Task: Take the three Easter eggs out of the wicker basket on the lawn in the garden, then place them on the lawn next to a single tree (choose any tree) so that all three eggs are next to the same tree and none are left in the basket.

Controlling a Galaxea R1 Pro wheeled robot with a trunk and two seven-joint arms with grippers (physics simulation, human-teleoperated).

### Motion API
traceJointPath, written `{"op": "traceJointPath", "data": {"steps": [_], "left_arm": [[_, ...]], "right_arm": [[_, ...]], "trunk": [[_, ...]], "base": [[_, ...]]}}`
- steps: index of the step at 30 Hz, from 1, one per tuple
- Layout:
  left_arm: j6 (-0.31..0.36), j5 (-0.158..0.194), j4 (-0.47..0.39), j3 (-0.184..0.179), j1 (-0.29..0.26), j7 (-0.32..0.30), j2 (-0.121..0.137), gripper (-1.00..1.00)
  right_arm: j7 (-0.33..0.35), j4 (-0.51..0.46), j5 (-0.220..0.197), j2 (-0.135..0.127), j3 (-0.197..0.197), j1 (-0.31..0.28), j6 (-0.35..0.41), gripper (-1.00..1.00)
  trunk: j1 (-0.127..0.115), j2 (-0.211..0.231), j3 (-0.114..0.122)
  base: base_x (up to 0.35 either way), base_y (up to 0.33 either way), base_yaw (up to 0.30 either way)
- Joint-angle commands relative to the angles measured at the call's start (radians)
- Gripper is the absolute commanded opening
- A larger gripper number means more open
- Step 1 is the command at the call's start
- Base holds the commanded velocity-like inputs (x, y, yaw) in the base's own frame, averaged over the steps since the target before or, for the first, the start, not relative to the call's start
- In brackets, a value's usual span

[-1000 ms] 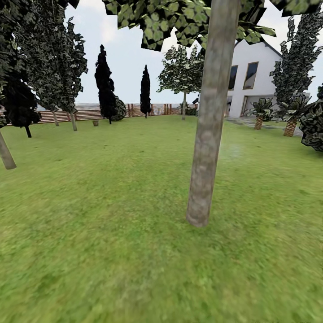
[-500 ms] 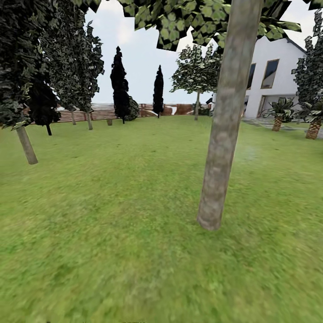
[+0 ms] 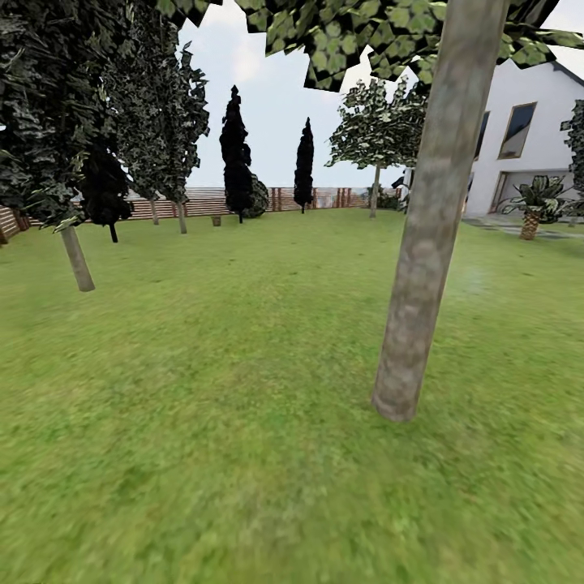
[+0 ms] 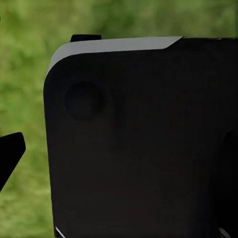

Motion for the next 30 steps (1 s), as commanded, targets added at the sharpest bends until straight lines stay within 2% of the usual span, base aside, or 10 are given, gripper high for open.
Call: {"op": "traceJointPath", "data": {"steps": [1,18,21,23,24,26,30], "left_arm": [[0.000,0.001,0.000,0.002,0.000,-0.001,-0.001,1.00],[0.000,0.001,0.002,0.003,0.000,0.001,0.000,1.00],[0.000,0.001,0.002,0.004,0.000,0.001,0.000,1.00],[0.000,0.002,0.003,0.003,0.000,0.001,0.000,1.00],[-0.001,0.002,0.004,0.003,0.000,0.001,0.000,1.00],[-0.001,0.002,0.004,0.004,0.000,0.001,0.000,1.00],[-0.001,0.002,0.004,0.004,0.000,0.001,0.000,1.00]], "right_arm": [[0.005,0.000,0.002,-0.001,0.005,-0.003,-0.002,1.00],[0.000,-0.004,0.008,0.003,0.008,-0.005,0.001,1.00],[-0.002,-0.004,0.035,0.003,0.008,-0.005,0.001,1.00],[-0.003,-0.003,0.075,0.005,0.008,-0.005,0.000,1.00],[-0.004,-0.004,0.109,0.006,0.007,-0.005,0.000,1.00],[-0.005,-0.004,0.140,0.005,0.006,-0.005,-0.001,1.00],[-0.005,-0.003,0.160,0.004,0.005,-0.005,0.000,1.00]], "trunk": [[0.000,0.000,-0.001],[0.000,0.000,-0.020],[0.000,0.000,-0.025],[0.000,0.000,-0.028],[0.000,0.000,-0.029],[0.000,0.000,-0.033],[0.000,0.000,-0.039]], "base": [[0.000,0.000,0.000],[0.000,0.000,0.069],[0.000,0.000,0.117],[0.000,0.000,0.127],[0.000,0.000,0.131],[0.000,0.000,0.132],[0.000,0.000,0.133]]}}
